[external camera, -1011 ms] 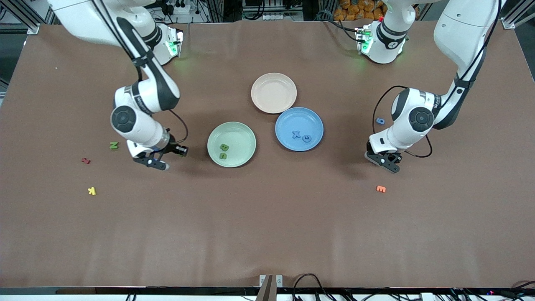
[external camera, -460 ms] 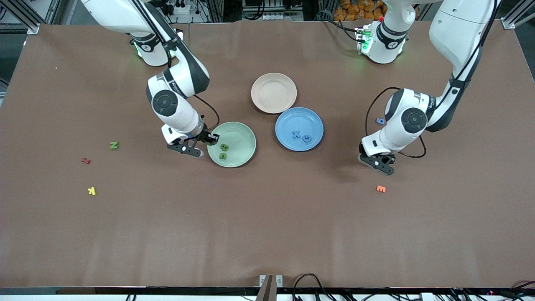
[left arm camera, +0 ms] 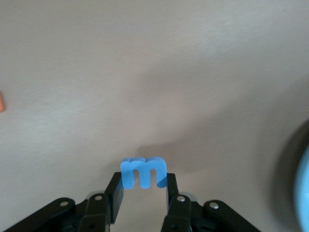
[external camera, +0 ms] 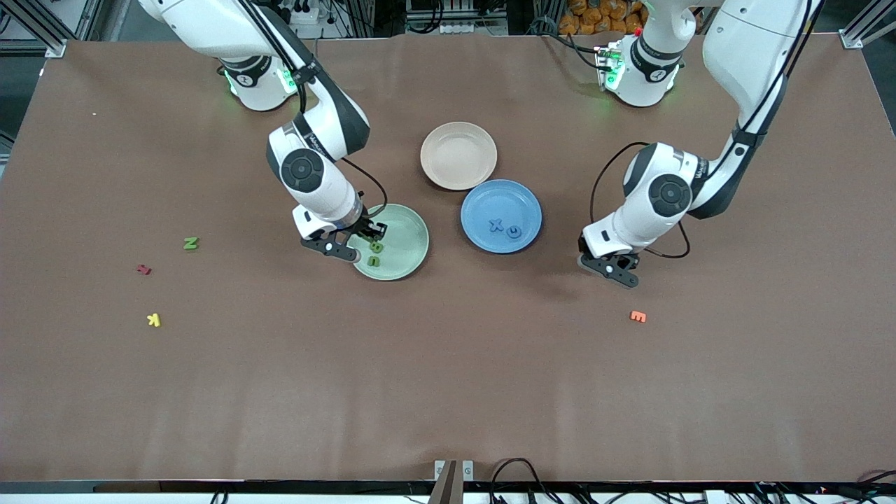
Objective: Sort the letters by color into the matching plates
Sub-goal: 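Carry the green letter to the green plate while the left carries m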
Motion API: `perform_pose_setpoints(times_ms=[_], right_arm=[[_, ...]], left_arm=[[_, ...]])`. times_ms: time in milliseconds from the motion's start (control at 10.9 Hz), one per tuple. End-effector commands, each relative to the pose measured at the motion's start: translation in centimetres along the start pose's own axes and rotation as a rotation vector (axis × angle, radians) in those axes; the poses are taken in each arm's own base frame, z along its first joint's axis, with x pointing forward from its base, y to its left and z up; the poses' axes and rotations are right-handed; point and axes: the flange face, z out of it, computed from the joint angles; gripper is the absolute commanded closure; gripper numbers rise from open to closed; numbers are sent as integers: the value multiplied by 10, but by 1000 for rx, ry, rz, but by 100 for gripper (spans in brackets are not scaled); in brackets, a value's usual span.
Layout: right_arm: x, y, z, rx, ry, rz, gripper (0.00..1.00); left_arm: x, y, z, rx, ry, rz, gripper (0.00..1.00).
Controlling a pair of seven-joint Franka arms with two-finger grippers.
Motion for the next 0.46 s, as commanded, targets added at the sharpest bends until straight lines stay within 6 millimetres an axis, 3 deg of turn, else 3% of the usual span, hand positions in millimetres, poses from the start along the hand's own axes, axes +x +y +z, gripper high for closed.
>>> perform_pose_setpoints(times_ms=[0, 92, 368], right_arm=[[-1, -14, 1, 12, -10, 40, 26], [0, -14, 1, 10, -10, 51, 0], [4, -11, -3, 12, -4, 50, 0]], left_arm=[[4, 39, -9, -10, -6, -43, 100], [7, 44, -11, -10, -3, -51, 100], [8, 90, -11, -11, -3, -94, 100]])
